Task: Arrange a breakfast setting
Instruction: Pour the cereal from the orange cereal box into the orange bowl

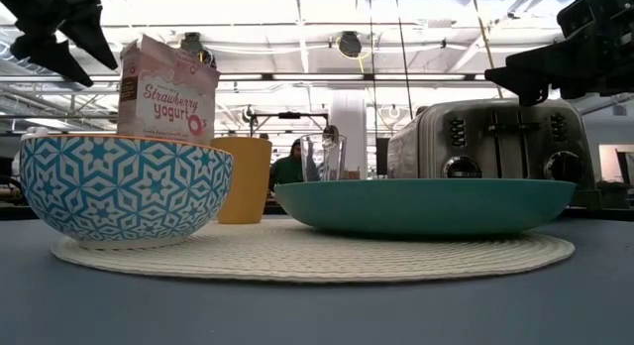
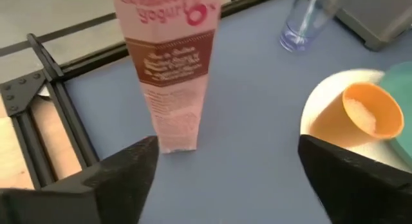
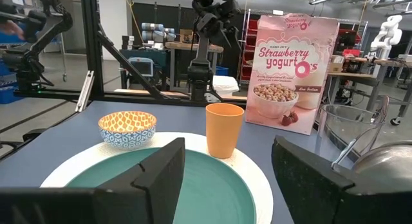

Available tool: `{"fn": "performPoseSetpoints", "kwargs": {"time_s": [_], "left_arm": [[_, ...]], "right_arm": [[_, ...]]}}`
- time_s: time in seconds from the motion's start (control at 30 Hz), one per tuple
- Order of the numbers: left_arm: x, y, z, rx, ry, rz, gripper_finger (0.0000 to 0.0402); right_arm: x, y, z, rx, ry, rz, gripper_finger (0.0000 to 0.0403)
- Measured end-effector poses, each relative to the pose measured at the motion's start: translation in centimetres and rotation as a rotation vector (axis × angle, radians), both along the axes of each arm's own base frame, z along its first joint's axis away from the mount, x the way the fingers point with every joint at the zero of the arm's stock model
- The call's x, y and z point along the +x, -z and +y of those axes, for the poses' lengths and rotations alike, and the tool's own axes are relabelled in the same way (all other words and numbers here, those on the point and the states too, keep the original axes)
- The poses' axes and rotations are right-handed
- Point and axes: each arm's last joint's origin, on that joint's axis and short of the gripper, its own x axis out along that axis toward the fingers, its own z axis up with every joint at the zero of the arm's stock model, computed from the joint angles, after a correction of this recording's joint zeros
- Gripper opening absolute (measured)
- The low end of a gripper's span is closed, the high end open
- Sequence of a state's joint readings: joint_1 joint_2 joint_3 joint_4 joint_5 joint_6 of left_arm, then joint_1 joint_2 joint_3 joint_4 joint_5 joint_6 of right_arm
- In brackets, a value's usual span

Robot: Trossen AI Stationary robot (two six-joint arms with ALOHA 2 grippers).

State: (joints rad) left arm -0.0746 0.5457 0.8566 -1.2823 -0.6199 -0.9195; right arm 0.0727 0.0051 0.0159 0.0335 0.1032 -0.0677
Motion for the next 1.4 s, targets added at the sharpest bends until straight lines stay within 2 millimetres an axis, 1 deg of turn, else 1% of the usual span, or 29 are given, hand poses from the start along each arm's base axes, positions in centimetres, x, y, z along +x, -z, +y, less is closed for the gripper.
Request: {"fn": "performPoseSetpoints", "kwargs": {"time_s": [0.1, 0.3, 0.47, 0.77, 0.87, 1.07, 1.3, 1.4], "left_arm": [[0.0, 0.0, 0.1, 0.020, -0.025, -0.008, 0.0397], [0.0, -0.2, 0.3, 0.089, -0.106, -0.031, 0.0397], [0.2, -0.1, 0.3, 0.098, -0.115, -0.023, 0.0397], [1.5, 0.2, 0.2, 0.102, -0.122, 0.036, 0.0397], [1.8, 0.3, 0.3, 0.116, -0.166, 0.026, 0.0397], [2.0, 2.1, 0.3, 0.108, -0.224, 0.035, 0.0397], [2.9, 4.0, 0.2, 0.118, -0.204, 0.026, 0.0397], [3.0, 4.9, 0.3, 0.135, -0.226, 0.035, 0.0397]], "right_arm": [[0.0, 0.0, 0.0, 0.000, 0.000, 0.000, 0.0222], [0.0, 0.0, 0.0, 0.000, 0.000, 0.000, 0.0222], [0.0, 0.0, 0.0, 0.000, 0.000, 0.000, 0.0222], [0.0, 0.0, 0.0, 0.000, 0.000, -0.001, 0.0222], [0.0, 0.0, 0.0, 0.000, 0.000, -0.001, 0.0222], [0.0, 0.0, 0.0, 0.000, 0.000, 0.000, 0.0222], [0.0, 0.0, 0.0, 0.000, 0.000, 0.000, 0.0222], [0.0, 0.0, 0.0, 0.000, 0.000, -0.001, 0.0222]]}}
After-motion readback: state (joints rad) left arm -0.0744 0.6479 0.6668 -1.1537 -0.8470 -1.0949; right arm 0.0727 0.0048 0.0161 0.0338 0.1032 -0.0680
